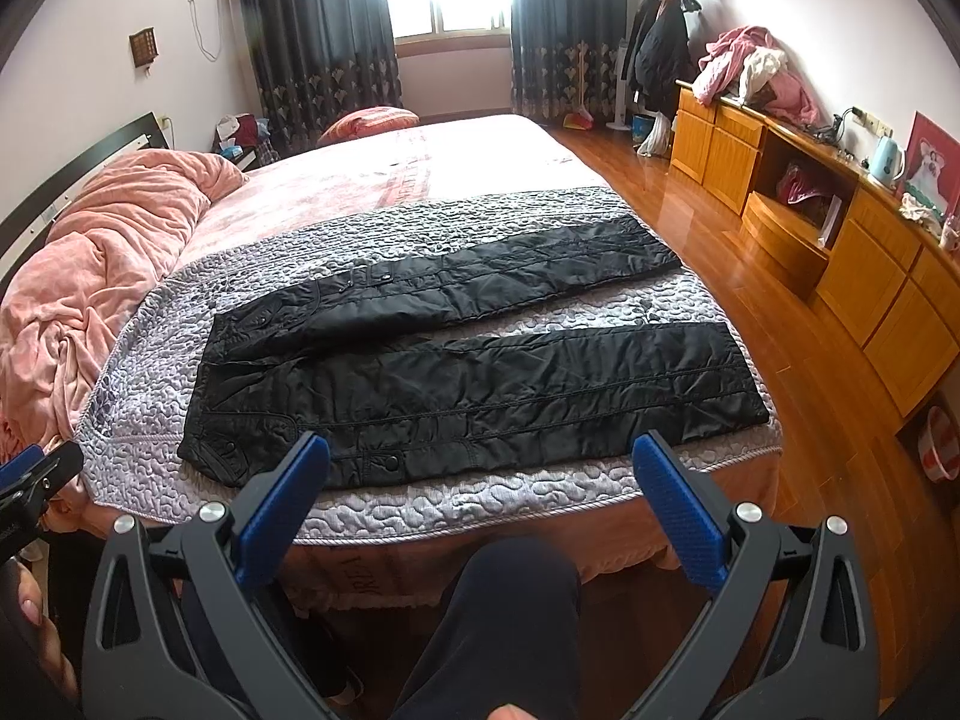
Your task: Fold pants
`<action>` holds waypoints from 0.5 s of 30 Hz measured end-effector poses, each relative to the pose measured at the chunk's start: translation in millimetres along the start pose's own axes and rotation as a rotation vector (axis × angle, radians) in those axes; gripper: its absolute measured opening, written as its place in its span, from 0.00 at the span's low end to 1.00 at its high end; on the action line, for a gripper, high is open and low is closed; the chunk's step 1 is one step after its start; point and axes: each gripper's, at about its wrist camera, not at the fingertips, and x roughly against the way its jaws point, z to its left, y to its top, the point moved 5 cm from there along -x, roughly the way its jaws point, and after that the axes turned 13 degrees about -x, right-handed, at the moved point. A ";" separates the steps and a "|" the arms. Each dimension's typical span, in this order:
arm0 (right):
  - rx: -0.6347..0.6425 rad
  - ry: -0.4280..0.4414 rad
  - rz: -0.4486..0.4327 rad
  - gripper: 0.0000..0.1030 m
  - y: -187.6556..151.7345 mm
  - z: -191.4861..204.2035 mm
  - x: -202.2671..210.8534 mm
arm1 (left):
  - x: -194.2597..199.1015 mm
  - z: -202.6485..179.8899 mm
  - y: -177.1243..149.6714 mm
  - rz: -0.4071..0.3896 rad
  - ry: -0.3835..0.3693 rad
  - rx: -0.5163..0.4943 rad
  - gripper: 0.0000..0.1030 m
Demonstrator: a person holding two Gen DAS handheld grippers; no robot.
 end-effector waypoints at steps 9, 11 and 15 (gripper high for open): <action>-0.001 0.001 0.001 0.98 0.1 -0.4 -0.4 | 0.0 0.5 -0.1 0.000 0.000 -0.001 0.96; -0.002 0.001 0.002 0.98 0.2 -0.5 -0.8 | -0.3 0.9 0.0 0.000 0.000 0.000 0.96; -0.001 0.002 0.003 0.98 0.2 -1.2 -1.5 | -0.3 0.8 -0.1 0.000 0.001 0.000 0.96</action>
